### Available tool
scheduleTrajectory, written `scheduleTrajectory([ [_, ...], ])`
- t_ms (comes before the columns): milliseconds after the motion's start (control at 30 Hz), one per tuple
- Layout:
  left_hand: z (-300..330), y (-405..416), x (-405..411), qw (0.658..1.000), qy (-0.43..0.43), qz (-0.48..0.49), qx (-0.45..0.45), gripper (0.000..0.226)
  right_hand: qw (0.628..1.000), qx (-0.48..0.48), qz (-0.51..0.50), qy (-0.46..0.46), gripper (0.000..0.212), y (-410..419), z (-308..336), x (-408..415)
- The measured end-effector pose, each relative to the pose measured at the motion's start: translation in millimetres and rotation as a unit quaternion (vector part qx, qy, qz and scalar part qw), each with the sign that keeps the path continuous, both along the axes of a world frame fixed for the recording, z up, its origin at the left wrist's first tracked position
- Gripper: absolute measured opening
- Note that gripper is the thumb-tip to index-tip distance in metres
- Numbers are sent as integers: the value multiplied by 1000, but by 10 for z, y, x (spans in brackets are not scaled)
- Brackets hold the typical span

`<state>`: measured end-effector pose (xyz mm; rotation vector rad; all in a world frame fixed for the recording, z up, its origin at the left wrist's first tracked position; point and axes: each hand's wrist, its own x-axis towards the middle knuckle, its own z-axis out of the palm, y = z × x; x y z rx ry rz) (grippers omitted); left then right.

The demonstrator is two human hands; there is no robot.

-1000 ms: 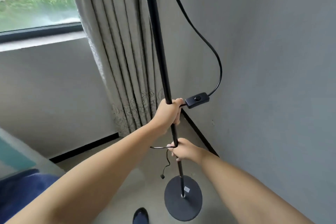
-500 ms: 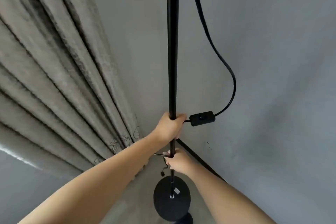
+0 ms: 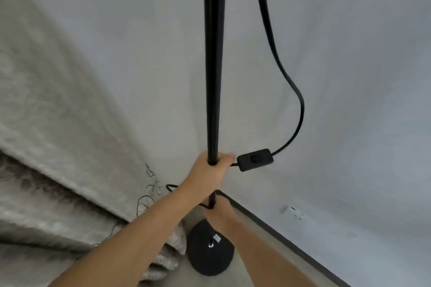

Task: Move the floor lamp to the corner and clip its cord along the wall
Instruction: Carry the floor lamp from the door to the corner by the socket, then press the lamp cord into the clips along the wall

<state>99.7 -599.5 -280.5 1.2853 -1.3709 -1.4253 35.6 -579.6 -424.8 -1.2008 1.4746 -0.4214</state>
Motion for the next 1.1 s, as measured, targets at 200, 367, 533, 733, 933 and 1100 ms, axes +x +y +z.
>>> scheduleTrajectory([
  [200, -3, -291, 150, 994, 71, 15, -77, 56, 992, -127, -5, -3, 29, -339, -223, 172],
  [367, -491, -283, 243, 950, 39, 142, -275, 26, 942, -331, 49, 37, 49, -385, -597, 106],
  [533, -1310, 24, 163, 802, 108, 346, -475, 21, 872, -486, 31, 39, 51, -350, -1415, -282],
  [733, -1755, 369, -104, 865, 137, 98, -473, 23, 898, -407, -146, 75, 54, -336, -1868, -1040],
  [933, -2186, 50, -431, 913, 96, 87, -386, 27, 878, -434, -200, -31, 55, -207, -1254, -1776],
  [1100, -2298, -392, -597, 918, -18, 115, -379, 29, 970, -164, 61, 167, 17, -50, -889, -2187],
])
